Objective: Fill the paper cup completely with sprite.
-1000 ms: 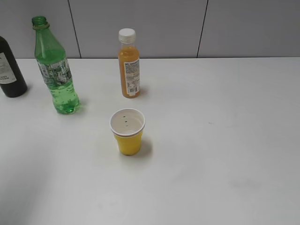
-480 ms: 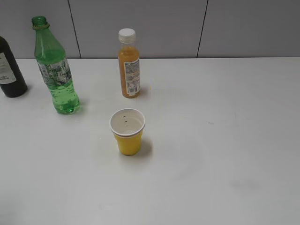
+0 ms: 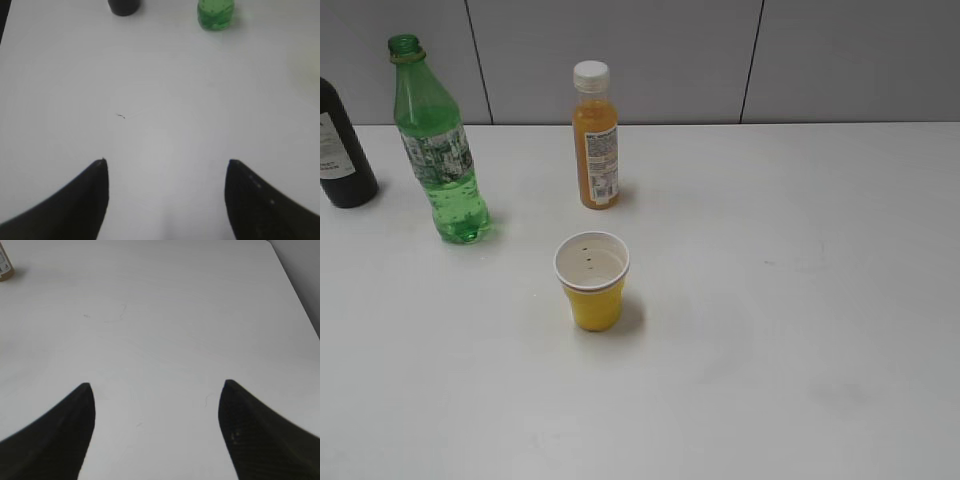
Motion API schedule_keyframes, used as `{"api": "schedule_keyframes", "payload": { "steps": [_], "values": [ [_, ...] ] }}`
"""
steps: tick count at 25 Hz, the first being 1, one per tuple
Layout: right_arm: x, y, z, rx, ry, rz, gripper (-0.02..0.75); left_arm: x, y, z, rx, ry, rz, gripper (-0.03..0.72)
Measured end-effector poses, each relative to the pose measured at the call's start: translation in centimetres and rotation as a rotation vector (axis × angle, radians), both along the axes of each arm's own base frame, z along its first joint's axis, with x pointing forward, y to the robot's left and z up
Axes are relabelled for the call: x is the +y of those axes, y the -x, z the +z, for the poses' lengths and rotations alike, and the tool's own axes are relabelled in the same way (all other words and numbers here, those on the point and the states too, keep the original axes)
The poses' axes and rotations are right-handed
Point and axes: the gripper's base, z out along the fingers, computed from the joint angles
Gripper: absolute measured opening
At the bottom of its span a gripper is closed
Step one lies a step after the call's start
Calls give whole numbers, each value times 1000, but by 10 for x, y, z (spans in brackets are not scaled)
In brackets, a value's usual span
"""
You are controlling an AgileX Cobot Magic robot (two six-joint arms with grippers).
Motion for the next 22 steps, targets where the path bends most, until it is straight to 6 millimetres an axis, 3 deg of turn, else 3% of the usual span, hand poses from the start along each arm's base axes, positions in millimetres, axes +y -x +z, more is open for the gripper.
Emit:
{"api": "schedule_keyframes", "payload": {
  "steps": [5,14,22],
  "values": [
    [0,0,0,0,0,0,594,-2,17,-13,-81,47,-13,552],
    [0,0,0,0,0,0,594,0,49,-11,-292,70,-20,552],
    [0,0,0,0,-1,0,594,1,53,-11,-316,72,-20,552]
  ]
}}
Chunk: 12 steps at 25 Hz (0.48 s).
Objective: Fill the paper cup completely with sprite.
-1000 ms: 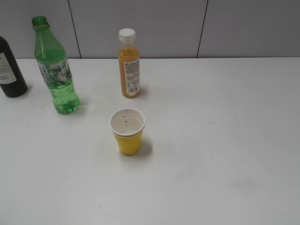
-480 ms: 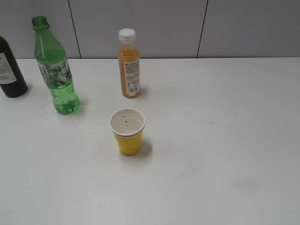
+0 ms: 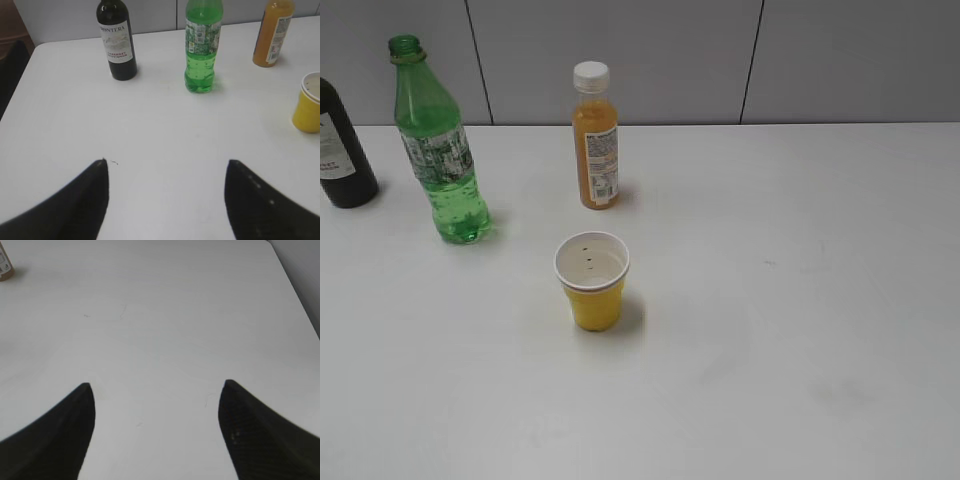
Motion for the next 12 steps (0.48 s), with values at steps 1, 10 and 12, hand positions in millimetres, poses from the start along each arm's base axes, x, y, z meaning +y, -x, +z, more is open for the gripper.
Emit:
{"api": "schedule_keyframes", "payload": {
  "steps": [1,10,12],
  "values": [
    [0,0,0,0,0,0,594,0,0,0,0,0,0,552],
    [0,0,0,0,0,0,594,0,0,0,0,0,0,552],
    [0,0,0,0,0,0,594,0,0,0,0,0,0,552]
  ]
}}
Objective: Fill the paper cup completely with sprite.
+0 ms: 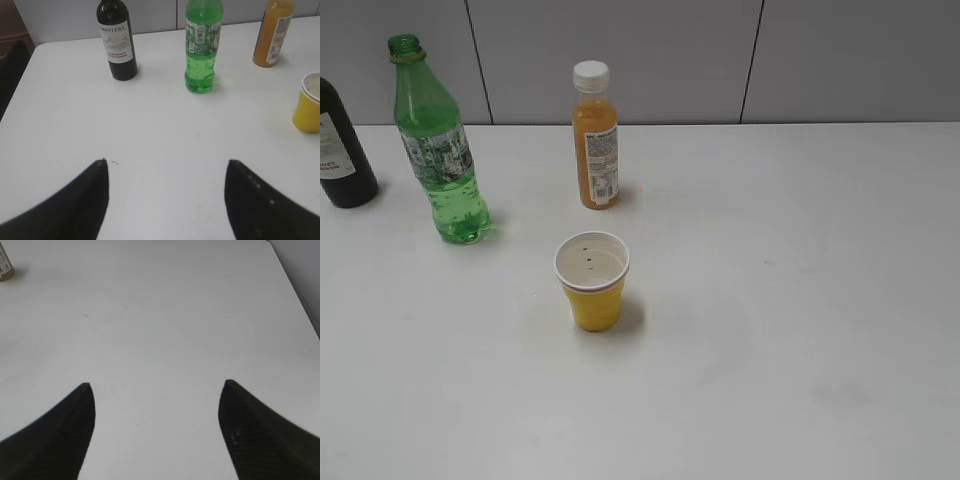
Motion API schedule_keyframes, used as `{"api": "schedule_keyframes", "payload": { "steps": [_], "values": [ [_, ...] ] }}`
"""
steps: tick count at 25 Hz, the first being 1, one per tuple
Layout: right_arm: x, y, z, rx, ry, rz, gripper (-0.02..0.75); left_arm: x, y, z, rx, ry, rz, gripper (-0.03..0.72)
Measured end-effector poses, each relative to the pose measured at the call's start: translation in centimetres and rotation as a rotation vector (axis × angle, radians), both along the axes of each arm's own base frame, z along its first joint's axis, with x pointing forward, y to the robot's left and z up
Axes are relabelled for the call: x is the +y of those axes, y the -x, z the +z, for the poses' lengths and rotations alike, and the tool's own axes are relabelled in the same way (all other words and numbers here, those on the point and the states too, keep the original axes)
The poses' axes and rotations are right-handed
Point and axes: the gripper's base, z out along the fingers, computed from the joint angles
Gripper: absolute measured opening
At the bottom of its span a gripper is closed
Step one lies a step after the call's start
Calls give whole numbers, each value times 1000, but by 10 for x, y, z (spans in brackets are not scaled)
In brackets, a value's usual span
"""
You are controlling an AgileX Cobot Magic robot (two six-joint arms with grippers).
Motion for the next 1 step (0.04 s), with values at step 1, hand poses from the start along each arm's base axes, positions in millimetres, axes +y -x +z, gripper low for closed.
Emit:
{"api": "schedule_keyframes", "payload": {
  "steps": [1],
  "values": [
    [0,0,0,0,0,0,594,0,0,0,0,0,0,552]
  ]
}}
